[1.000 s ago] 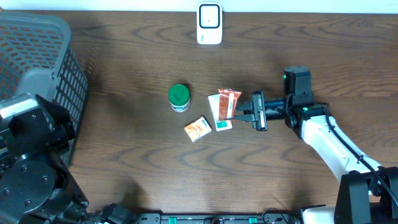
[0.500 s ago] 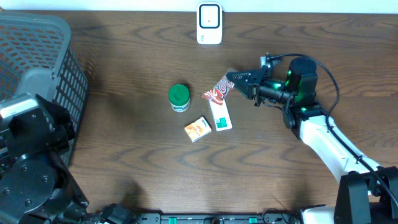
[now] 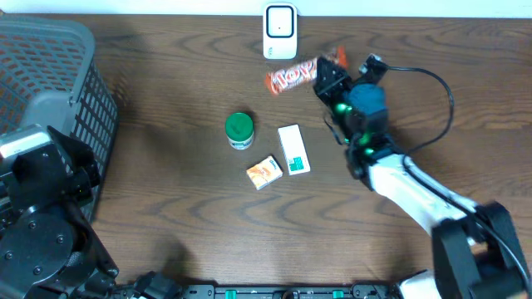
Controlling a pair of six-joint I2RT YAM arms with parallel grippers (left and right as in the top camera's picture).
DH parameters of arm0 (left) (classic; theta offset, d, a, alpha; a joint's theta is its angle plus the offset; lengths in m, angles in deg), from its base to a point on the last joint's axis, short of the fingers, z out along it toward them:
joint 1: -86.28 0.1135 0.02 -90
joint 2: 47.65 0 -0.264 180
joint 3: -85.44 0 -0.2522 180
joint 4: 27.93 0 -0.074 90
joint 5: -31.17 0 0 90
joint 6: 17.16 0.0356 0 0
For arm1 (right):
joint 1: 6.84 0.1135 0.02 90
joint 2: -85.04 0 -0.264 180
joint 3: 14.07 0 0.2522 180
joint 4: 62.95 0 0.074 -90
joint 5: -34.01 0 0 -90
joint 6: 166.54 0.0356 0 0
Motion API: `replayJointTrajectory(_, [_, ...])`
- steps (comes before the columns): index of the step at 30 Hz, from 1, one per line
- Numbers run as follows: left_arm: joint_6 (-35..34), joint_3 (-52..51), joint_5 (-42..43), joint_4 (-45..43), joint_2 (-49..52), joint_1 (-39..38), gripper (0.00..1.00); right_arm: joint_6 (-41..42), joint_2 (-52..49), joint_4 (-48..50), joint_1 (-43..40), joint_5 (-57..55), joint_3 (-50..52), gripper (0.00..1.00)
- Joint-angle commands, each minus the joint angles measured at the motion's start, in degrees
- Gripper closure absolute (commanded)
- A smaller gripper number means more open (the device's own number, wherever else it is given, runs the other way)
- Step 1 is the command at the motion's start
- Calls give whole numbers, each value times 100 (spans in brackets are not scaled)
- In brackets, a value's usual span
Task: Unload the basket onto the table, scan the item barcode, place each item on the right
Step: 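Hold the Tora bar in front of the white scanner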
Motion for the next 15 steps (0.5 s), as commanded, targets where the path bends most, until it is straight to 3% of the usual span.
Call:
replayJointTrajectory(1, [-55,-11,-55,-15,-24,20,2,-699,-605,286,63,-1228,-326,99])
replayJointTrajectory(15, [-55,-11,-55,-15,-24,20,2,-1172,-3482,-13,-170,-732,-3875,99])
